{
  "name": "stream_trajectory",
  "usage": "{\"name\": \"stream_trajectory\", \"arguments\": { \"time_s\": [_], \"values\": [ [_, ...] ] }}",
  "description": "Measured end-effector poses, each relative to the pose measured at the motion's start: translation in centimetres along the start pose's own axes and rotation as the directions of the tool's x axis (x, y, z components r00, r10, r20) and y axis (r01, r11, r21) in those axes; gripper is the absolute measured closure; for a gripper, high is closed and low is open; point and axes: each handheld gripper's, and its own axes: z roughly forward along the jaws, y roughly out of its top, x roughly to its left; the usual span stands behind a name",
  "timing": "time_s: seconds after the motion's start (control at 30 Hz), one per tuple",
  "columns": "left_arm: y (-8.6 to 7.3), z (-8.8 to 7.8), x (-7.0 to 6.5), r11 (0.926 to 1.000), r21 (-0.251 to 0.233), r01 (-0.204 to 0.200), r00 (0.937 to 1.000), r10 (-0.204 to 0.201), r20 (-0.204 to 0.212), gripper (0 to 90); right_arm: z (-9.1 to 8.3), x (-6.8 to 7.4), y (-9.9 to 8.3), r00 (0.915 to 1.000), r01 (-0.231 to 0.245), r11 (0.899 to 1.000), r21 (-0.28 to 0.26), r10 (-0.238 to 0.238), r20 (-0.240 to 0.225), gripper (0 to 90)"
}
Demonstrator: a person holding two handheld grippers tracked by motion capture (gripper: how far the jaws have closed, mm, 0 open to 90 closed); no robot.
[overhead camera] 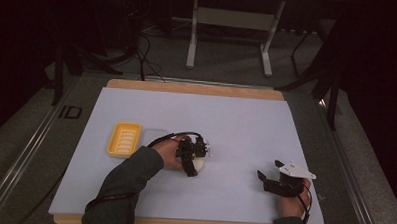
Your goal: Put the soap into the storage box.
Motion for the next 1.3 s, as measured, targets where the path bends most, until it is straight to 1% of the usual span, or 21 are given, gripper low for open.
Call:
{"name": "stream_trajectory", "arguments": {
  "time_s": [0.2, 0.23, 0.37, 0.63, 0.8, 0.83, 0.87, 0.93, 0.97, 1.0, 1.07, 1.3],
  "values": [
    [0.0, -0.1, -0.1, 1.0, 0.004, -0.005, 1.0, 0.005, -0.003, 25.3, 0.0, 0.0, 0.0, 1.0, 0.0, 1.0, 0.0, 0.0, 0.0, 20.4],
    [-0.1, -0.1, -0.1, 1.0, 0.002, -0.005, 0.9999, 0.005, -0.01, 25.3, 0.0, 0.0, 0.0, 1.0, 0.001, 1.0, -0.001, -0.001, 0.0, 20.4],
    [-0.3, -0.5, 0.0, 1.0, -0.001, -0.008, 0.9999, 0.008, -0.012, 25.3, 0.0, 0.0, 0.0, 1.0, 0.001, 1.0, -0.001, -0.001, 0.001, 20.4],
    [-0.7, -1.0, 0.3, 0.9999, -0.007, 0.009, 0.9997, -0.009, -0.023, 25.3, 0.0, 0.0, 0.0, 1.0, -0.001, 1.0, -0.004, 0.001, 0.002, 20.3],
    [-1.0, -1.4, 0.6, 0.9999, -0.009, 0.013, 0.9994, -0.013, -0.031, 25.3, 0.0, 0.0, 0.0, 1.0, 0.0, 1.0, -0.004, 0.0, 0.002, 20.2],
    [-1.1, -1.4, 0.6, 0.9997, -0.009, 0.024, 0.9993, -0.024, -0.029, 25.3, 0.0, 0.0, 0.0, 1.0, 0.0, 1.0, -0.005, 0.0, 0.002, 20.2],
    [-1.2, -1.5, 0.6, 0.9998, -0.005, 0.02, 0.9992, -0.021, -0.033, 25.3, 0.0, 0.0, 0.0, 1.0, 0.0, 1.0, -0.005, 0.0, 0.002, 20.3],
    [-1.3, -1.6, 0.7, 0.9995, -0.007, 0.03, 0.9989, -0.03, -0.035, 25.3, 0.0, 0.0, 0.0, 1.0, 0.0, 1.0, -0.005, 0.0, 0.002, 20.3],
    [-1.3, -1.6, 0.8, 0.9997, -0.008, 0.025, 0.9989, -0.025, -0.039, 25.3, 0.0, 0.0, 0.0, 1.0, 0.0, 1.0, -0.005, 0.0, 0.002, 20.3],
    [-1.4, -1.7, 0.9, 0.9994, -0.011, 0.032, 0.9988, -0.033, -0.036, 25.3, 0.0, 0.0, 0.0, 1.0, 0.0, 1.0, -0.004, 0.0, 0.002, 20.3],
    [-1.5, -1.8, 1.0, 0.9994, -0.01, 0.034, 0.9986, -0.035, -0.039, 25.3, 0.0, 0.0, 0.0, 1.0, 0.0, 1.0, -0.004, 0.0, 0.002, 20.3],
    [-2.0, -2.0, 1.4, 0.9987, -0.005, 0.05, 0.9969, -0.051, -0.06, 25.3, 0.0, 0.0, 0.0, 1.0, 0.0, 1.0, -0.005, 0.0, 0.002, 20.3]
  ]
}}
